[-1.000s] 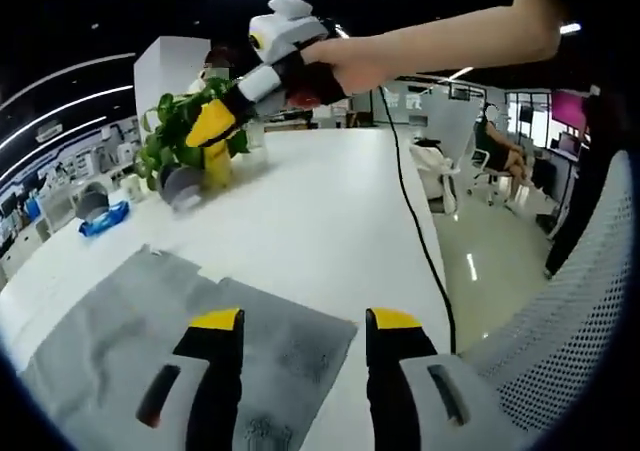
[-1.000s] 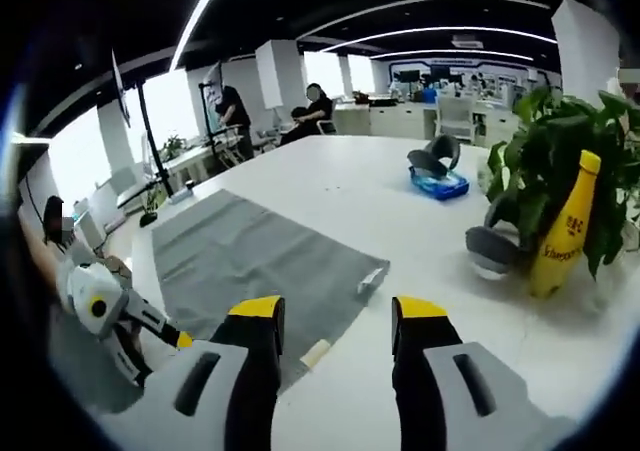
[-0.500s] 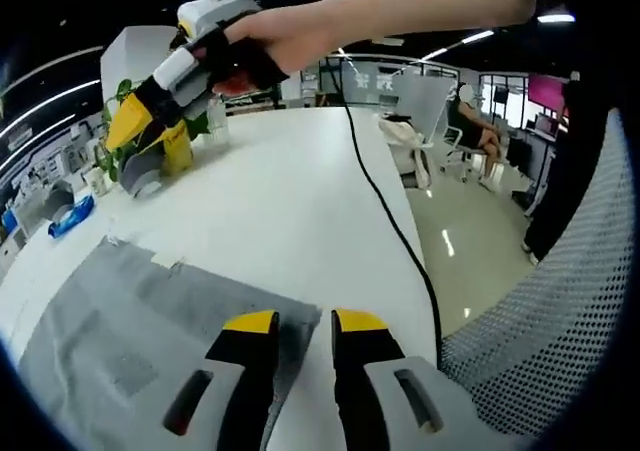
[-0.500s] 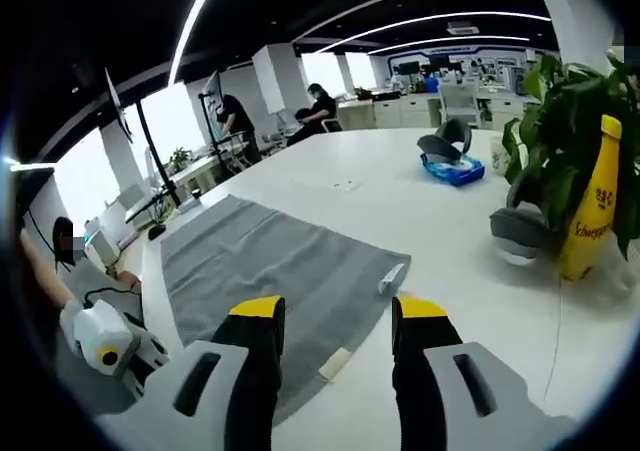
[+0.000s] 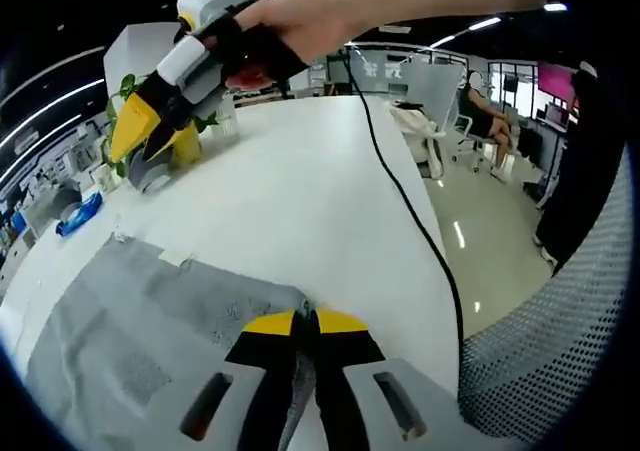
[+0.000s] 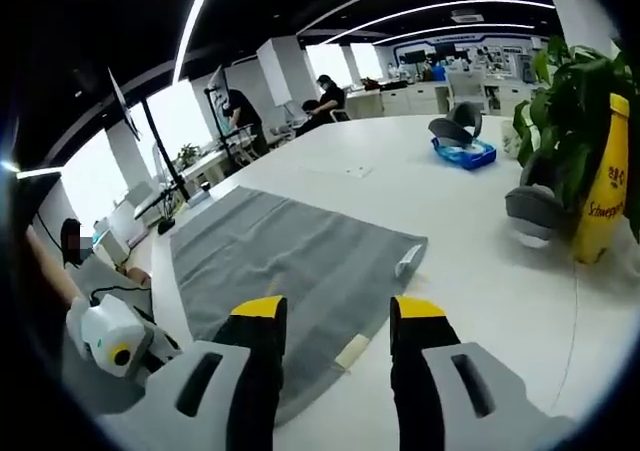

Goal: Fold the towel on the table until its edges align and the towel forms a compact rectangular stack.

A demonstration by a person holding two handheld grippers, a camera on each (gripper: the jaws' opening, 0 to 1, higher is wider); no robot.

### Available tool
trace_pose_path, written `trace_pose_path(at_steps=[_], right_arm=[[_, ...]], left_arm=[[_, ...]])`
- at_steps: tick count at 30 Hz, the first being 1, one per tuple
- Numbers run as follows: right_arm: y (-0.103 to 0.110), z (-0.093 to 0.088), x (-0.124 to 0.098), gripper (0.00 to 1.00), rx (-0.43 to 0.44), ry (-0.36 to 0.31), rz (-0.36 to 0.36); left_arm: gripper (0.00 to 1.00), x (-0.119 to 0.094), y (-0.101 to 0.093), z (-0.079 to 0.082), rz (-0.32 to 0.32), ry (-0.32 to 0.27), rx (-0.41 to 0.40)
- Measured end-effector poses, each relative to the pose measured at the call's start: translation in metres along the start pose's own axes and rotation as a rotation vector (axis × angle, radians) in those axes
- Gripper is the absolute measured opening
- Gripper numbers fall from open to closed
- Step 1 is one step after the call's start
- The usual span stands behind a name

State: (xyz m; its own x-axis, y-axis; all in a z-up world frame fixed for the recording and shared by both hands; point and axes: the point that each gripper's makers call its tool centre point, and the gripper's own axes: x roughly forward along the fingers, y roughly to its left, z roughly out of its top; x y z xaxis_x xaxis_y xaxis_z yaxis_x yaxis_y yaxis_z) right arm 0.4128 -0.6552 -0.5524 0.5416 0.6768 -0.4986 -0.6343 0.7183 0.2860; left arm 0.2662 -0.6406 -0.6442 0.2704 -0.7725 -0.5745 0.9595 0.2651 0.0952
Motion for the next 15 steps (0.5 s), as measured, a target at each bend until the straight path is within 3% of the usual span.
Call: trace_pose_path(at_steps=[5,11,15], right_arm=[[-0.002,-0.005,0.004,0.37,-0.009,0.024,-0.006],[-0.003,0.008,0.010,0.41,0.083,-0.047,0.003],[-0.014,0.006,0.013,0.40,0.083,-0.031,-0.034]], left_arm=[[0.04,-0.015,0.003,0.019,0.001,-0.051,-0.064],[0.04,-0.033,0.005,0.042,-0.003,-0.119,-0.138],[0.04,-0.042,-0.001,0.060,-0.028,-0.168,-0.201]])
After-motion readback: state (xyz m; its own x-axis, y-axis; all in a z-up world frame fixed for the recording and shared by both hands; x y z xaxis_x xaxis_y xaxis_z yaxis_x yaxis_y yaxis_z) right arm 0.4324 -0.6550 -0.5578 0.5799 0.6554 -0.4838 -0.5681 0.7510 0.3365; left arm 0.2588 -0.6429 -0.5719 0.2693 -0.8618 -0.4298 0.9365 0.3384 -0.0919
